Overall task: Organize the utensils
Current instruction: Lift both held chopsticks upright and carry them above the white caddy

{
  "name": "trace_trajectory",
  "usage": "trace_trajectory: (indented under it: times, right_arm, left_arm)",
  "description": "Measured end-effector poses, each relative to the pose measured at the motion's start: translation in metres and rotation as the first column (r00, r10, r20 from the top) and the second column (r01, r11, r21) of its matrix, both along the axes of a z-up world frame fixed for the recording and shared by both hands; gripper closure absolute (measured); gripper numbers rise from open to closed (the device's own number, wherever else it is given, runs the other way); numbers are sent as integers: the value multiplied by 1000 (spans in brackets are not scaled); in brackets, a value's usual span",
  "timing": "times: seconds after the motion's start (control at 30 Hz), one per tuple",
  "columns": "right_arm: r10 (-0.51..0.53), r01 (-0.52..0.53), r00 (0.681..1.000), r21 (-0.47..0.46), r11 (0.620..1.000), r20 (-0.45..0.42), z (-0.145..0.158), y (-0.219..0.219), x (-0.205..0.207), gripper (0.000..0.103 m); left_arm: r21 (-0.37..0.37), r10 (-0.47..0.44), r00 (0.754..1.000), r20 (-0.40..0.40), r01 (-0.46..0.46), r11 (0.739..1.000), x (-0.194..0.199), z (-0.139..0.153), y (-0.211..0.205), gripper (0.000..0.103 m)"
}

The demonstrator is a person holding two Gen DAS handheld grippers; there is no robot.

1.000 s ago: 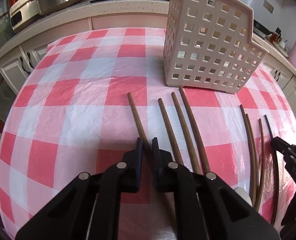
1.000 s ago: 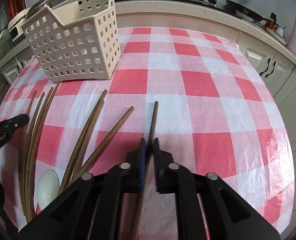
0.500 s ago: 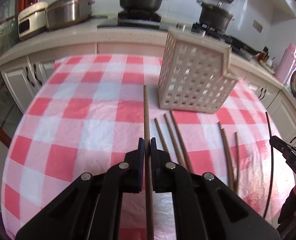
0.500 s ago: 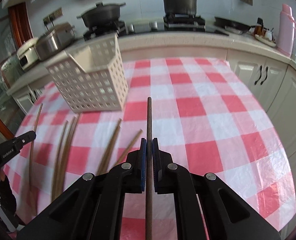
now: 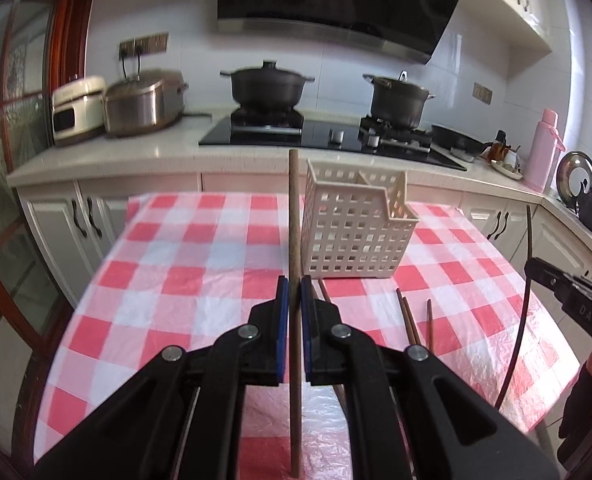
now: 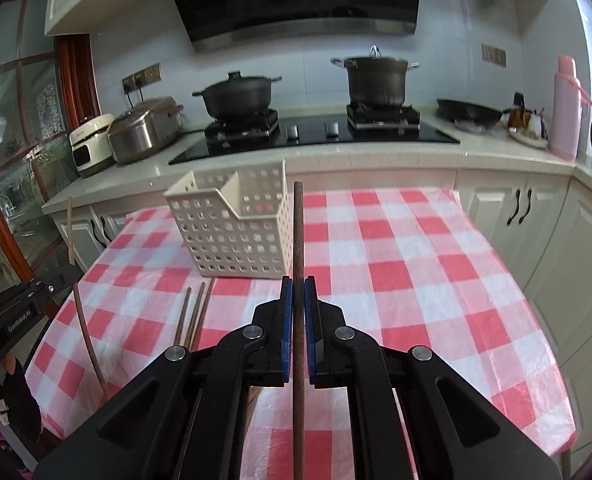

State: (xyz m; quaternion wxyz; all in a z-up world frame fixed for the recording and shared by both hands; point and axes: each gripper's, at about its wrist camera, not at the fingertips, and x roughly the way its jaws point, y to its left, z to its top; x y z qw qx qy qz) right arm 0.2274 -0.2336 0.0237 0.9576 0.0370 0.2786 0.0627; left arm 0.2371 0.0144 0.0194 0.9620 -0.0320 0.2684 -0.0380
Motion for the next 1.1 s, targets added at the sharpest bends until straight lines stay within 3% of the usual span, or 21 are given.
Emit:
trace_trajectory:
  times: [0.43,0.73,1.1]
  right_arm:
    - [18,-18,992,-2,1000,121,22,11,-25,97]
    - [31,-30,985,-8,1000,168,34,16,-11,97]
    - [61,-55,964,-30,998,258,73,25,28,97]
  left_arm:
    - [16,-7,992,126,5,1000,-33,17,-7,97]
    - [41,-19,982,187,12,999,-23,38,-15,97]
    - [17,-45,957,287,41,999,14,96,-21,97]
